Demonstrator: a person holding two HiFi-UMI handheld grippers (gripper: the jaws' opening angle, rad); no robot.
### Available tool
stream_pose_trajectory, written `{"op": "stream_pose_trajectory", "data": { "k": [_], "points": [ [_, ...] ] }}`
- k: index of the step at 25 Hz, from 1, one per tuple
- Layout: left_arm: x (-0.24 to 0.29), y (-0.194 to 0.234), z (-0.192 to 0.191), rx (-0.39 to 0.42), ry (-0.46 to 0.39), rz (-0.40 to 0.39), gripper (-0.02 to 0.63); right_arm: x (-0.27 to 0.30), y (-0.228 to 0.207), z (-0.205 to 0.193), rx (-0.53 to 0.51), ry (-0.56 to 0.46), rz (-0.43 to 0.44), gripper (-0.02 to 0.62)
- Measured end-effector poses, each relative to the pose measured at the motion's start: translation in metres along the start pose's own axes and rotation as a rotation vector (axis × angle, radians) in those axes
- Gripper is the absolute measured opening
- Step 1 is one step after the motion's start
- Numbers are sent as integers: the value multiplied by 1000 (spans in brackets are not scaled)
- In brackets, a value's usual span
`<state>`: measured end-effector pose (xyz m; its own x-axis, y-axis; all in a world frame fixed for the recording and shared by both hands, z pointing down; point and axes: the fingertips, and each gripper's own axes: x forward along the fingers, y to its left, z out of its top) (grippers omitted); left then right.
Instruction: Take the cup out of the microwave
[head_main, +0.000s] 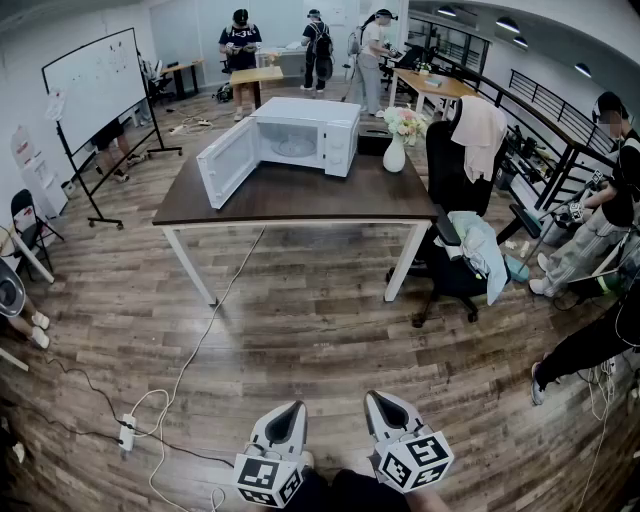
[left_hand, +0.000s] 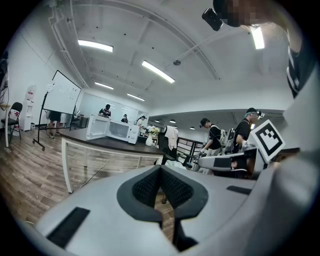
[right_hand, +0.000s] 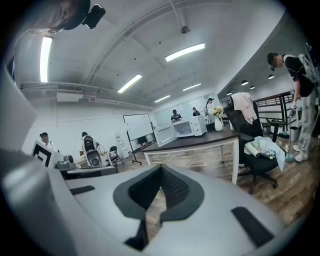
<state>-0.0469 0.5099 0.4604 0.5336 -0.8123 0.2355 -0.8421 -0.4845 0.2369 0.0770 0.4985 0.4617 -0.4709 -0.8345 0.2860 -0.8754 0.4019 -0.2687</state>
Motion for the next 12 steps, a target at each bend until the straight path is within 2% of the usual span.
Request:
{"op": "stream_pose_trajectory", "data": {
  "k": [5,12],
  "points": [
    [-18,-36,-9,-21,-30,38,5,-41,-3,-8,-1,-5,31,-6],
    [-33,-66,-19,18,-51,110,5,-80,-6,-17,-14,-10,47,-6]
  ]
}}
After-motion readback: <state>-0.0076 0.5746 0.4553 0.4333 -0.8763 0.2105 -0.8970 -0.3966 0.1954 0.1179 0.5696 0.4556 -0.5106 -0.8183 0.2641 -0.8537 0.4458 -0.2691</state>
